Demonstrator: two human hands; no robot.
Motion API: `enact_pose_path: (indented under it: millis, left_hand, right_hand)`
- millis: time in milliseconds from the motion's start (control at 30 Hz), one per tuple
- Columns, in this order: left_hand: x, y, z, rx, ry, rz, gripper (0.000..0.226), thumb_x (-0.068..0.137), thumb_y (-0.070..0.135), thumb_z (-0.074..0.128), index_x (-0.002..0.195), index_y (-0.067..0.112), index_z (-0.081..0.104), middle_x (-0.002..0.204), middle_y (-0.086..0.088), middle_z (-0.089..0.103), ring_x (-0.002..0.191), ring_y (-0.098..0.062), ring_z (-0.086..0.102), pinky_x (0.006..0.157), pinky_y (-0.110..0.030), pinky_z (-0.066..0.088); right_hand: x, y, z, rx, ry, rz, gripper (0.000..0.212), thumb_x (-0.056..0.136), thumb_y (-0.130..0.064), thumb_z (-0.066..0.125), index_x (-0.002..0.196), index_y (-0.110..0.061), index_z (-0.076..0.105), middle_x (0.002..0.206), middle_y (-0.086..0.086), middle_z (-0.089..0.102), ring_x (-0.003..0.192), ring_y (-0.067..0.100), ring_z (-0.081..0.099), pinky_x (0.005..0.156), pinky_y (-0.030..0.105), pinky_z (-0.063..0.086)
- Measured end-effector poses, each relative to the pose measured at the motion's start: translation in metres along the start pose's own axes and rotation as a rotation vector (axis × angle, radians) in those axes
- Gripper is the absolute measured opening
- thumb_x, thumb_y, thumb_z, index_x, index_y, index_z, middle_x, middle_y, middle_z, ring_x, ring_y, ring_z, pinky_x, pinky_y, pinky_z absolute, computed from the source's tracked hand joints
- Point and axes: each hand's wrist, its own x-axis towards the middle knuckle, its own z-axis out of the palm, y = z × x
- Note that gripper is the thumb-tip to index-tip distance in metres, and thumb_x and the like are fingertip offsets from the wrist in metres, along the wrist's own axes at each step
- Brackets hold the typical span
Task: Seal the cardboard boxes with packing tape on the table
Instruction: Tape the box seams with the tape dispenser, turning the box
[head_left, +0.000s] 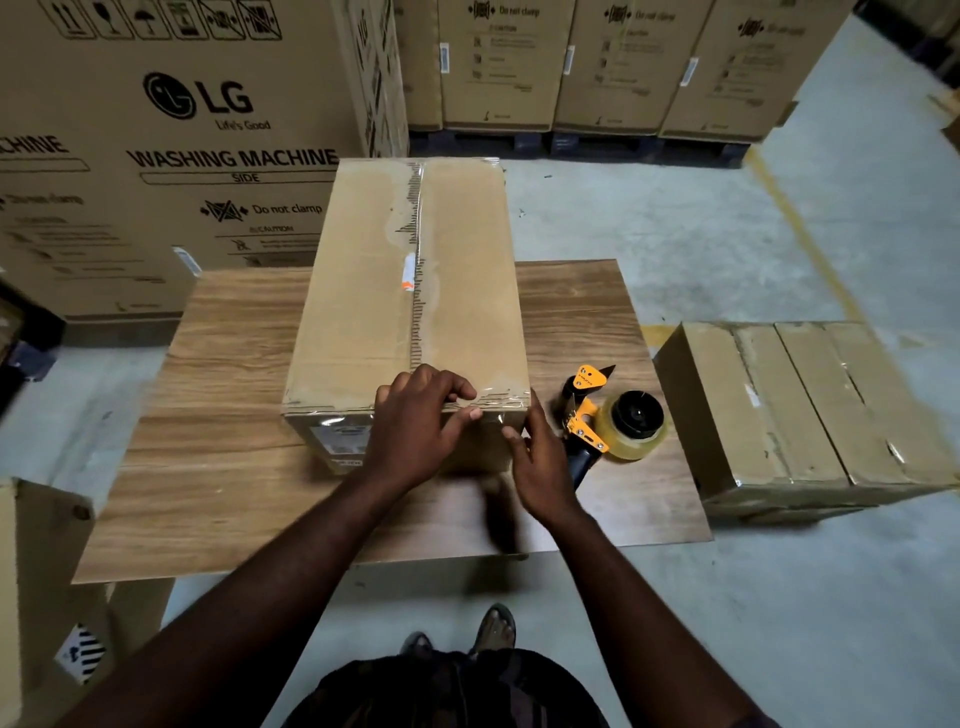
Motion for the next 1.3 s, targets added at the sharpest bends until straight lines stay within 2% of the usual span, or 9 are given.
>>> enact_pose_path:
  millis: [133,300,400,567,667,800,967,1067,1300]
  left_hand:
    - [-0.002,-0.001,0.001,0.030,0.013,0.024,0.023,0.087,0.053,0.064,0.105,0.038,0.061,0.100,0.014,0.056,0.098,-0.015,0.056,0.083,-0.036,0.037]
    - [-0.004,-0.001,0.004,0.109,0.050,0.049,0.025,0.088,0.053,0.063,0.107,0.036,0.062,0.103,0.008,0.058,0.096,-0.021,0.056,0.081,-0.039,0.040]
    - [-0.006,-0.002,0.008,0.148,0.080,0.087,0.023,0.088,0.048,0.066,0.107,0.035,0.065,0.104,0.007,0.060,0.095,-0.023,0.056,0.079,-0.039,0.039]
    - [-0.007,-0.003,0.006,0.142,0.069,0.121,0.026,0.085,0.039,0.072,0.110,0.033,0.066,0.106,0.005,0.061,0.097,-0.025,0.057,0.081,-0.040,0.040]
    - [-0.009,-0.008,0.000,0.102,0.014,0.123,0.039,0.079,0.029,0.079,0.115,0.034,0.064,0.110,0.005,0.059,0.101,-0.024,0.056,0.085,-0.040,0.040]
    - [-0.011,-0.010,-0.002,0.058,0.033,0.130,0.031,0.085,0.046,0.070,0.114,0.035,0.065,0.109,0.008,0.059,0.102,-0.020,0.054,0.085,-0.038,0.038]
    - [-0.008,-0.002,-0.002,0.084,0.032,0.083,0.029,0.084,0.039,0.073,0.111,0.035,0.064,0.109,0.008,0.059,0.102,-0.021,0.056,0.085,-0.039,0.038]
    - [-0.009,-0.005,-0.005,0.074,-0.019,0.095,0.044,0.077,0.028,0.080,0.115,0.037,0.061,0.114,0.009,0.057,0.108,-0.019,0.053,0.090,-0.037,0.037]
    - [-0.008,0.002,-0.003,0.065,0.031,0.060,0.030,0.082,0.046,0.071,0.109,0.036,0.062,0.109,0.009,0.059,0.102,-0.019,0.055,0.085,-0.037,0.037]
  right_hand:
    - [-0.002,-0.015,-0.028,0.169,0.096,-0.014,0.045,0.104,-0.037,0.041,0.148,-0.027,0.043,0.152,-0.004,0.049,0.141,0.008,0.044,0.119,0.043,0.036]
    - [0.011,-0.036,-0.029,-0.205,-0.019,-0.287,0.044,0.104,-0.009,0.050,0.148,-0.013,0.051,0.158,0.000,0.042,0.147,0.009,0.037,0.120,0.028,0.030]
    - [0.016,-0.019,-0.029,-0.426,-0.056,-0.421,0.062,0.093,0.014,0.045,0.150,-0.012,0.047,0.161,0.004,0.037,0.149,0.018,0.034,0.120,0.037,0.032]
    - [0.016,-0.018,-0.034,-0.626,-0.068,-0.447,0.086,0.076,0.027,0.048,0.153,-0.011,0.041,0.164,0.004,0.032,0.153,0.024,0.026,0.121,0.040,0.031]
    - [0.014,-0.024,-0.033,-0.637,-0.057,-0.497,0.064,0.088,0.008,0.063,0.148,-0.007,0.048,0.160,0.008,0.039,0.150,0.031,0.030,0.121,0.039,0.028]
    - [0.014,-0.035,-0.027,-0.592,0.113,-0.632,0.023,0.094,-0.012,0.070,0.116,-0.007,0.073,0.127,0.010,0.067,0.117,0.032,0.058,0.102,0.040,0.045]
    - [0.013,-0.034,-0.027,-0.589,0.155,-0.653,0.016,0.096,-0.010,0.066,0.107,-0.004,0.075,0.112,0.013,0.069,0.101,0.031,0.061,0.094,0.025,0.043]
    - [0.011,-0.039,-0.025,-0.596,0.152,-0.640,0.019,0.094,-0.009,0.063,0.108,-0.005,0.075,0.110,0.013,0.066,0.099,0.030,0.057,0.089,0.030,0.044]
    - [0.025,-0.048,-0.025,-0.601,0.062,-0.640,0.008,0.089,-0.016,0.073,0.095,-0.012,0.076,0.092,0.004,0.064,0.085,0.028,0.056,0.073,0.043,0.047]
